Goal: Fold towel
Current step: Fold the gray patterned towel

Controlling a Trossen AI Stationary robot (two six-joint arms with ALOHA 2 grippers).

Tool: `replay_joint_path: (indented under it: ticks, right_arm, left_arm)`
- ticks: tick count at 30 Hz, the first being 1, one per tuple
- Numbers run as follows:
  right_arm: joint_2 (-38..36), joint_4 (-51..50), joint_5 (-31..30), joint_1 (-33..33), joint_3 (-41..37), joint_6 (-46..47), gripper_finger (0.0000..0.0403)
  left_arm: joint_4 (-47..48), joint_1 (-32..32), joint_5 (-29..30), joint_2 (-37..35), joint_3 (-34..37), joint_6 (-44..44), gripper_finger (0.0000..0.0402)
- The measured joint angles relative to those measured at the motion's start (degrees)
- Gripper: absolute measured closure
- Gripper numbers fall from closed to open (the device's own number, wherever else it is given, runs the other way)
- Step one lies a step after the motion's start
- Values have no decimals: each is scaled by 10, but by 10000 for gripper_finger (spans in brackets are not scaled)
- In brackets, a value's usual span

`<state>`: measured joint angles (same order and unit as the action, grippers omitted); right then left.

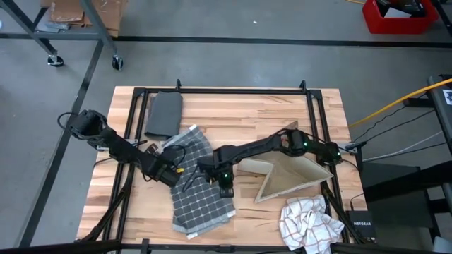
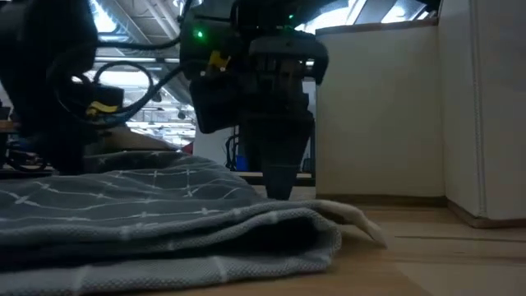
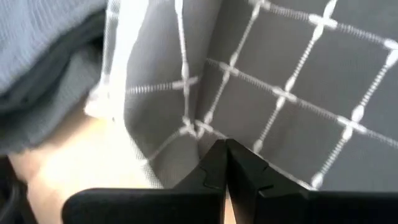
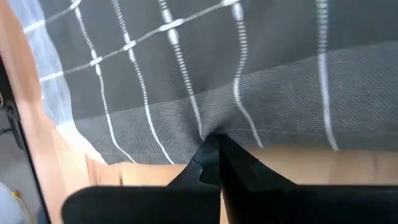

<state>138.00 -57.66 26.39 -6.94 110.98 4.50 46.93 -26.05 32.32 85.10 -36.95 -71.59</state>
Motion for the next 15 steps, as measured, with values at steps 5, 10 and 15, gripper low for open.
replay_joint_path:
  ticks: [5,10,15]
  right_arm:
    - [2,-13,0,10,13,30,402]
    - [2,-53,-37,18,62,21,402]
    - [0,-118,-78,22,136,-8,402]
  left_arm:
    - [-25,19,17,-14,0,-12,401]
    - [-29,12,17,-73,0,1,401]
    - [-31,0,-13,-167,-1,57,401]
